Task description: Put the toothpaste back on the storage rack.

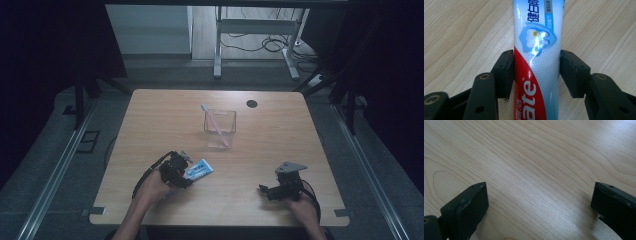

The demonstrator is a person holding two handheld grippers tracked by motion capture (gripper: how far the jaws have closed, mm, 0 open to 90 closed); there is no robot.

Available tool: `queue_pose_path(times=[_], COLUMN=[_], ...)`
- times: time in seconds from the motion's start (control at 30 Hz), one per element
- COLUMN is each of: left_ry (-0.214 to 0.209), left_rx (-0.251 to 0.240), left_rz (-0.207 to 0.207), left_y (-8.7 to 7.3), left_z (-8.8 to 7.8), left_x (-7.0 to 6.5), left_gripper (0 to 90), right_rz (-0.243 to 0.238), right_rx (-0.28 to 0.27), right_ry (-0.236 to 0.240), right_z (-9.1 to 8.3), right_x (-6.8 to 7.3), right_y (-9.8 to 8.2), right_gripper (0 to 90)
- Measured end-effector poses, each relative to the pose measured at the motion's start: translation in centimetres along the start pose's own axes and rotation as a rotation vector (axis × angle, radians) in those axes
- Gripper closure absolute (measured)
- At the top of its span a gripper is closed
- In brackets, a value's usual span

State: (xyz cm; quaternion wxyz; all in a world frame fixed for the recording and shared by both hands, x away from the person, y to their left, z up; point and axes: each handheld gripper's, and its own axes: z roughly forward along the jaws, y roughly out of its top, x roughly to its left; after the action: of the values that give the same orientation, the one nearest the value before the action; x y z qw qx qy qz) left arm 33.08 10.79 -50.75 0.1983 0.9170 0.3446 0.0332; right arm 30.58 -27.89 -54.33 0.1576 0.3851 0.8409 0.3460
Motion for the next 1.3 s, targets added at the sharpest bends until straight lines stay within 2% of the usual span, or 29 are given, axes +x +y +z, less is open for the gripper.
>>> queue_pose_path(times=[0.23, 0.43, 0.77, 1.3], left_ry=[0.009, 0.008, -0.018, -0.020], left_rx=[0.036, 0.045, 0.003, -0.057], left_rz=[0.008, 0.005, -0.030, -0.041], left_y=[0.5, 0.7, 0.3, 0.3], left_z=[0.1, -0.4, -0.9, -1.4], left_x=[-0.1, -0.1, 0.2, 0.1], left_gripper=[50.1, 64.6, 73.3, 74.5], right_rz=[-0.002, 0.000, 0.000, 0.001], right_rx=[0.001, 0.000, 0.000, 0.000], right_ry=[0.001, 0.001, 0.001, 0.000], right_z=[0.0, 0.0, 0.0, 0.0], right_x=[0.0, 0.0, 0.0, 0.0], right_y=[0.0, 0.0, 0.0, 0.0], right_gripper=[0.7, 0.7, 0.7, 0.8])
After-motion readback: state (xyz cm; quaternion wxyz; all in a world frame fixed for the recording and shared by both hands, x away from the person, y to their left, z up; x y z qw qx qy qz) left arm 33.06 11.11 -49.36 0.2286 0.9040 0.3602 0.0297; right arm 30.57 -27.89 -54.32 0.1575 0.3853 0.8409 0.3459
